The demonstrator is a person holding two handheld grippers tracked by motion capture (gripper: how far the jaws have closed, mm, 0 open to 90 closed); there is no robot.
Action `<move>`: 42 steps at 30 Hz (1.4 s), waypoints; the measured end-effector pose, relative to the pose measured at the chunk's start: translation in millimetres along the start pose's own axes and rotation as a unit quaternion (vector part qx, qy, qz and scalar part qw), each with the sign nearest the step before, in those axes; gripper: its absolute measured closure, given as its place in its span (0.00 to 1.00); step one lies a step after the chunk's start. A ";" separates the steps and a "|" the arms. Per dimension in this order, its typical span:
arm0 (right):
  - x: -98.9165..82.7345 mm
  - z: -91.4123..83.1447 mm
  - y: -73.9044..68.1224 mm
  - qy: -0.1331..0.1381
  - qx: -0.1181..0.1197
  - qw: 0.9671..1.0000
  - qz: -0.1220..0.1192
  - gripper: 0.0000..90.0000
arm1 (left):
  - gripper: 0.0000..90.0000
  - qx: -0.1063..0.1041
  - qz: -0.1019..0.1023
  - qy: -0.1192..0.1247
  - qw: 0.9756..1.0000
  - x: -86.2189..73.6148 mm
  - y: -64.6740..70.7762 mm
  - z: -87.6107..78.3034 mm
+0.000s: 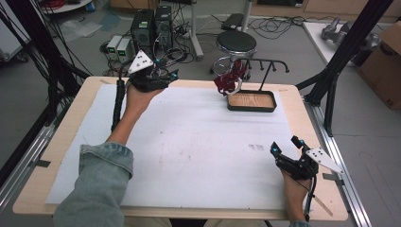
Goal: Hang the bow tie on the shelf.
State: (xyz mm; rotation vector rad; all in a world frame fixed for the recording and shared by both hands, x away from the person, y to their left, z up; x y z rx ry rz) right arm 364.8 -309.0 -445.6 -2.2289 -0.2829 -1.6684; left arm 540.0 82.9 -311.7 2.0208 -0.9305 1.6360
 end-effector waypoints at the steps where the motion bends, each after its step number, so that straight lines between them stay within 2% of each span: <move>1: 0.0 0.1 -0.1 0.000 0.000 1.000 0.000 0.12 | 0.37 0.002 0.000 0.002 1.000 -0.7 -0.7 -5.3; 4: 0.4 0.2 0.4 0.001 0.000 1.000 -0.001 0.12 | 0.33 0.011 -0.002 0.001 1.000 -3.1 -1.4 -16.6; 11: 0.4 0.4 0.0 0.002 0.000 1.000 -0.001 0.12 | 0.29 0.012 -0.002 0.011 1.000 -11.6 5.4 -52.3; 15: 0.3 0.5 0.0 0.001 0.001 1.000 -0.002 0.12 | 0.27 0.020 0.003 0.010 1.000 -23.3 11.2 -74.8; 17: 0.4 0.6 -0.1 0.002 0.000 1.000 -0.002 0.12 | 0.27 0.028 -0.002 0.009 1.000 -30.1 12.8 -85.7; 22: 0.3 0.4 0.1 0.001 0.001 1.000 -0.001 0.12 | 0.25 0.051 -0.012 0.006 0.999 -51.4 15.8 -111.6; 27: 0.3 0.4 0.3 0.001 0.000 1.000 0.001 0.12 | 0.24 0.067 -0.027 -0.001 0.997 -74.6 18.3 -129.0; 42: 0.1 0.3 0.3 0.000 0.000 1.000 0.001 0.12 | 0.24 0.105 -0.054 -0.034 0.992 -143.7 27.9 -163.0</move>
Point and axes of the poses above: each handheld gripper's, and its own axes: z roughly forward along the jaws, x roughly out of its top, y roughly to its right, the point moved 10 cm from there along z, roughly forward along the jaws, and after that the axes turned 10 degrees about -y, right-handed, at the moved point
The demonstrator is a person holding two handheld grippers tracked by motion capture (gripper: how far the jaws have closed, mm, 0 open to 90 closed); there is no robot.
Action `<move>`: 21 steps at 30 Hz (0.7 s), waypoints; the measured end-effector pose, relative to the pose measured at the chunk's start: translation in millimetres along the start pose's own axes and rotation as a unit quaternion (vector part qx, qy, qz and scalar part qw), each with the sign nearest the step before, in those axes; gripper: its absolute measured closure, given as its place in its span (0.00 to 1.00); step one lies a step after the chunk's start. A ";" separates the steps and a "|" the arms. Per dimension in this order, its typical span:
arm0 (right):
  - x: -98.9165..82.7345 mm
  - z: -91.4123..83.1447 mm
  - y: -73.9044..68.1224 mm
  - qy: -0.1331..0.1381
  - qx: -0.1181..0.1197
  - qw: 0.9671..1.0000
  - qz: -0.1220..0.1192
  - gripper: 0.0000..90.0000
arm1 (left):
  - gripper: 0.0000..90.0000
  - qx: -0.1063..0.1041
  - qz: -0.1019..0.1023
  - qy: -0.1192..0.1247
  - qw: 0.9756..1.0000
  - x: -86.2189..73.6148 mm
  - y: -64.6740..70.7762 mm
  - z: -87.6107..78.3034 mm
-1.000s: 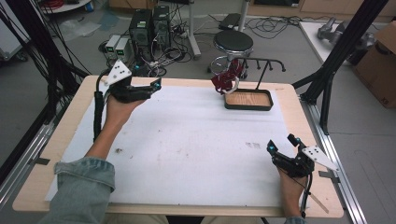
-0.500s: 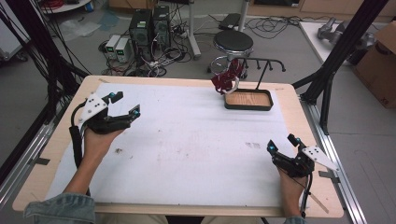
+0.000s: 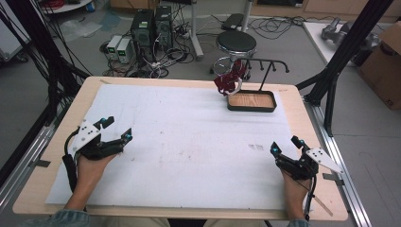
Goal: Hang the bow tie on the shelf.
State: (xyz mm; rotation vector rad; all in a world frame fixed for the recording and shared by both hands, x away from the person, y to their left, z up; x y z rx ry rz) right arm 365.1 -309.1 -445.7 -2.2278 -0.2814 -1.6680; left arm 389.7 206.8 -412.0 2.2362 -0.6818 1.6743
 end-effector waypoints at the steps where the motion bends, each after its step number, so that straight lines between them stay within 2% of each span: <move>1: 0.0 0.0 0.0 0.000 0.000 1.000 0.000 0.12 | 0.24 0.002 0.000 0.000 1.000 -3.7 0.6 -2.1; 4: -0.1 0.0 0.0 0.000 0.000 1.000 -0.001 0.12 | 0.24 0.012 0.003 -0.005 1.000 -15.3 4.3 -7.1; 8: -0.2 0.0 -0.3 -0.001 0.001 1.000 0.000 0.12 | 0.23 0.014 0.000 -0.013 1.000 -27.9 7.9 -9.8; 15: 0.2 0.4 -0.2 0.001 0.000 1.000 -0.002 0.12 | 0.23 0.025 -0.012 -0.018 0.999 -42.1 5.8 -12.4; 21: -0.1 0.4 -0.4 0.000 0.000 1.000 -0.003 0.12 | 0.23 0.028 -0.009 -0.026 0.999 -46.5 5.0 -12.3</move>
Point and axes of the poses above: each handheld gripper's, and its own axes: z roughly forward along the jaws, x roughly out of its top, y roughly to its right, the point moved 10 cm from there along z, roughly forward along the jaws, and after that the axes turned 10 degrees about -y, right-handed, at the moved point
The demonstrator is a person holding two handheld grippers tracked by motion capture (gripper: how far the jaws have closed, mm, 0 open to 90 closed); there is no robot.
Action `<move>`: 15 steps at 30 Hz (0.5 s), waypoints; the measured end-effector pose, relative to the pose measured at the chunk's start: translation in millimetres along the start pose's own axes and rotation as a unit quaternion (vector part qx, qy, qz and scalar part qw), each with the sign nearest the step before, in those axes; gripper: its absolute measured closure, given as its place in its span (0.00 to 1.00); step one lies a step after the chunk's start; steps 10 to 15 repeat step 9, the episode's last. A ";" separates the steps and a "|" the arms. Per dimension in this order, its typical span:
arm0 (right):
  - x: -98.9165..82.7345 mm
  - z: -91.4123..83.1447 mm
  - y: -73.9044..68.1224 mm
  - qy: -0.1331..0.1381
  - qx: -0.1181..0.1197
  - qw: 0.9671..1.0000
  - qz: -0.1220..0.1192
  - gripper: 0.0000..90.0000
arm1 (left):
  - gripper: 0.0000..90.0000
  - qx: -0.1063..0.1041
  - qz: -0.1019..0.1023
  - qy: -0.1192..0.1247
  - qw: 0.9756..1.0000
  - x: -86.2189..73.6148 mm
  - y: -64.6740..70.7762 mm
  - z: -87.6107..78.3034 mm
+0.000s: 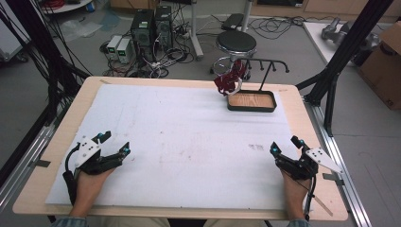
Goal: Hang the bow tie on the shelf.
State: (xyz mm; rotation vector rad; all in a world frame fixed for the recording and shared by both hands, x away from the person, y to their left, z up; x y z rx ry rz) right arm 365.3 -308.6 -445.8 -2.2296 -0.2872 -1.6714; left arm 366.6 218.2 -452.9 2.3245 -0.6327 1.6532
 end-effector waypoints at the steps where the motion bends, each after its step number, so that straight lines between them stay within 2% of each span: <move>1: 0.0 0.0 0.0 0.000 0.000 1.000 0.000 0.12 | 0.23 0.001 0.000 0.001 1.000 -0.3 -0.2 0.0; 15: 0.0 -0.1 -0.6 0.000 0.001 1.000 -0.001 0.12 | 0.23 0.001 -0.001 -0.003 1.000 -2.4 -0.9 0.1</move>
Point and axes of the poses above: each handheld gripper's, and its own axes: z roughly forward along the jaws, x roughly out of its top, y roughly to its right, the point moved 10 cm from there along z, roughly forward along the jaws, and after that the axes turned 10 degrees about -y, right-handed, at the moved point
